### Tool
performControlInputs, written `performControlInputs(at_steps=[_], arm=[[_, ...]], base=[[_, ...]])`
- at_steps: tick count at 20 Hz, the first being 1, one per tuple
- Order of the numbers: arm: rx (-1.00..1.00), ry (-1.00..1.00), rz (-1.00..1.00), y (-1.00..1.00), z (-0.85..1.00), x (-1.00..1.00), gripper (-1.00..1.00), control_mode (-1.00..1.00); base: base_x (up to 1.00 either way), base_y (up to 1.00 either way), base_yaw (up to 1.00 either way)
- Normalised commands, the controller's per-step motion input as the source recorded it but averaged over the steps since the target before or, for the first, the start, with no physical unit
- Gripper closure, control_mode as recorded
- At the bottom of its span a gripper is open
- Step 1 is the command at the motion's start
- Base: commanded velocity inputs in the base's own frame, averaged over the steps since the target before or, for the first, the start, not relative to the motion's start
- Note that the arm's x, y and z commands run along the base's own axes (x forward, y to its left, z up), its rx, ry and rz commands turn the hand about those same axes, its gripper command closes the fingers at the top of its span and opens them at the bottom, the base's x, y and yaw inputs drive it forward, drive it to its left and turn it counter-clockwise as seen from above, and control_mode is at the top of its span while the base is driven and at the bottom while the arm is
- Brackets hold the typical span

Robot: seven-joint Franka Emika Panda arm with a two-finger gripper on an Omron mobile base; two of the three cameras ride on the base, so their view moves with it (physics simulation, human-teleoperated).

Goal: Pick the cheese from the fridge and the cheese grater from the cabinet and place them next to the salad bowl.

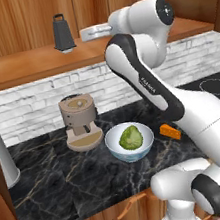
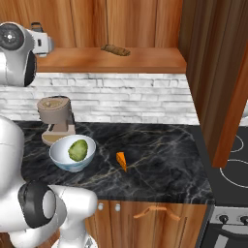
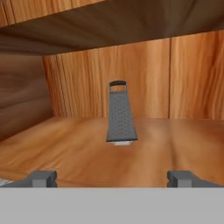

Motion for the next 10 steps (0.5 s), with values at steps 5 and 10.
performControlInputs(at_steps=[5, 10], arm=[[-0.09, 0.02, 0.09, 0.43, 0.21, 0.01, -1.0, -1.0], [-0.13, 0.0, 0.03, 0.05, 0.26, 0.0, -1.0, -1.0]], base=[[0.0, 0.0, 0.0], [0.0, 0.0, 0.0]])
